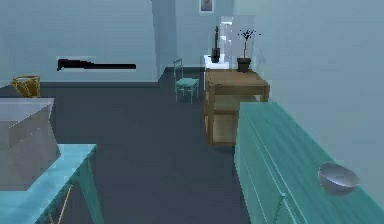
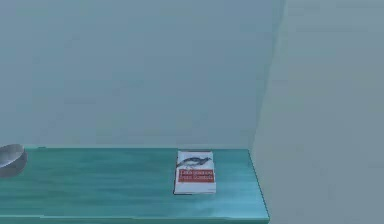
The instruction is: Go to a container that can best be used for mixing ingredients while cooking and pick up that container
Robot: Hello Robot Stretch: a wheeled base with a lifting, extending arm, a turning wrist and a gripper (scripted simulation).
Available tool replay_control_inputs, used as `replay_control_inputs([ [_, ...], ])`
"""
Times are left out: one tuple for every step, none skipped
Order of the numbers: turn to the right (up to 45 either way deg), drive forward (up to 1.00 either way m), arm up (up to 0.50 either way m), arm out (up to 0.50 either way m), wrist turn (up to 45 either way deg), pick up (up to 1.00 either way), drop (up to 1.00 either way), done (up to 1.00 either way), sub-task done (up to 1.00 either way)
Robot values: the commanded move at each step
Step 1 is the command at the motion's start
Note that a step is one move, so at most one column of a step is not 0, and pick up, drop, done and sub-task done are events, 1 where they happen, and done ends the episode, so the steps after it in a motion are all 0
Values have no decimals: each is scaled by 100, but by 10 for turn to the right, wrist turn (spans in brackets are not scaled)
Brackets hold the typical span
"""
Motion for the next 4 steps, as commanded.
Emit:
replay_control_inputs([
  [0, 15, 0, 0, 0, 0, 0, 0, 0],
  [450, 0, 0, 0, 0, 0, 0, 0, 0],
  [180, 0, 0, 0, 0, 0, 0, 0, 0],
  [0, 20, 0, 0, 0, 0, 0, 0, 0],
])
